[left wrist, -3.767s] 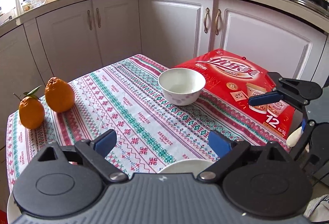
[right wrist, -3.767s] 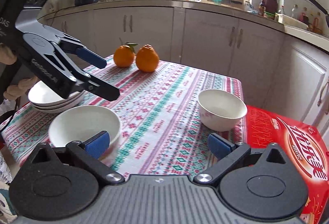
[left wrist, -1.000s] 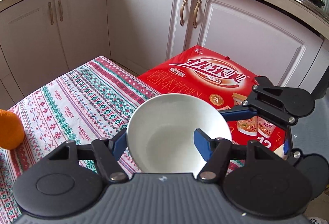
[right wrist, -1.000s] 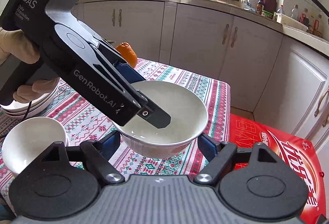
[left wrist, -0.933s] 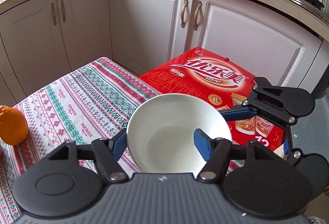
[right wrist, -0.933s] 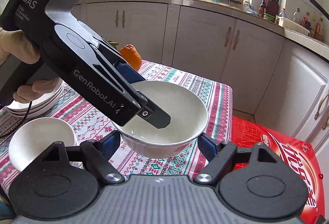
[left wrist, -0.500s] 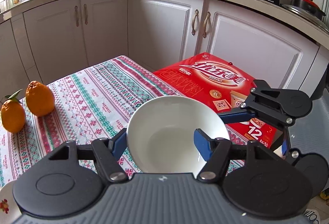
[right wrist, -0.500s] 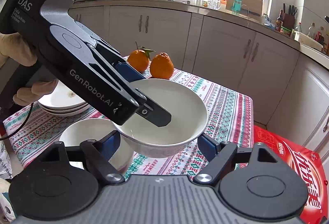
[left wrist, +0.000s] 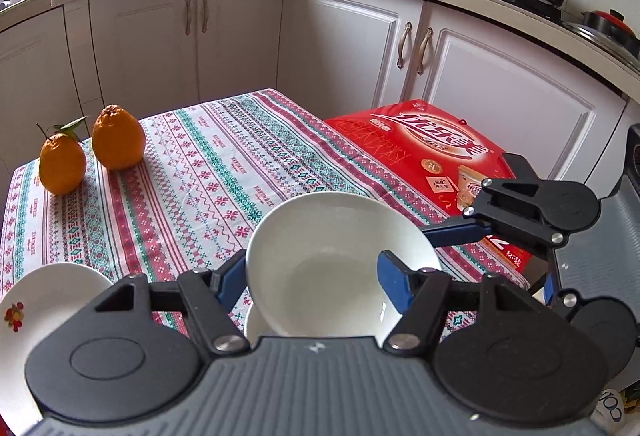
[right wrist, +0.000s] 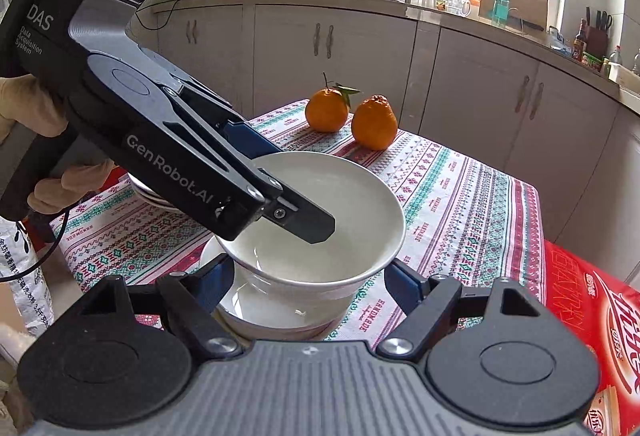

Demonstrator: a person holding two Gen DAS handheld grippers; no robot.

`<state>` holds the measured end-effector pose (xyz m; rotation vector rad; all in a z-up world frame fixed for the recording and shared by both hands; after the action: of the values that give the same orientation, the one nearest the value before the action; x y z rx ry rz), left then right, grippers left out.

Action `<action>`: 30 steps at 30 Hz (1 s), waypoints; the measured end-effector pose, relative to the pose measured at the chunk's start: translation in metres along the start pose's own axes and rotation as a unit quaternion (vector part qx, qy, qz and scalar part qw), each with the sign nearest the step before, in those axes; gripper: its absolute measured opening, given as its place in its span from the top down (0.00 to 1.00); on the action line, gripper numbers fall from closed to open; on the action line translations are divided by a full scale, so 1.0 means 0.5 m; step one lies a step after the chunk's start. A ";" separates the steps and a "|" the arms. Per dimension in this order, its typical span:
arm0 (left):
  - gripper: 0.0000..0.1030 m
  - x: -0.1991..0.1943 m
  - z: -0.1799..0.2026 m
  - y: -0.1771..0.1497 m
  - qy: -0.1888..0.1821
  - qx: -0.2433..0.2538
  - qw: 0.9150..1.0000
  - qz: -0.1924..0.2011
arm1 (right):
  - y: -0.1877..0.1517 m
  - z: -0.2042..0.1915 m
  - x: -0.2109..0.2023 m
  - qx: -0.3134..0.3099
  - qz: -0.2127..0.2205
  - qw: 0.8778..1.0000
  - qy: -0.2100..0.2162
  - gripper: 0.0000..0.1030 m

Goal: Organize plates and bowls
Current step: 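Carry the held bowl with the left gripper and lower it onto the bowl stack, then open the left gripper to release the bowl onto the stack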

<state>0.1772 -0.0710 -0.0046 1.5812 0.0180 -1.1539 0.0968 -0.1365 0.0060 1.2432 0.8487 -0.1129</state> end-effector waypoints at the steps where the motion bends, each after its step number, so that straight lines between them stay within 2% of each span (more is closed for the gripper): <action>1: 0.34 0.000 -0.001 -0.005 0.001 -0.002 1.000 0.000 | -0.001 -0.003 0.001 0.000 -0.001 1.000 0.002 0.17; 30: 0.34 0.024 -0.022 -0.054 -0.006 -0.020 1.000 -0.021 | -0.026 -0.018 0.032 0.022 -0.030 0.999 0.032 0.17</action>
<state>0.1756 -0.0588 -0.0335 1.5447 0.0673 -1.1883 0.0966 -0.1275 -0.0145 1.2684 0.9425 -0.1414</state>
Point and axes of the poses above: each gripper's, at about its wrist camera, not at the fingertips, and x roughly the way its jaws point, z to its right, y to its top, the point moved 5 cm from there along x, roughly the way its jaws point, and after that the axes turned 1 degree about y, right-handed, at the moved point
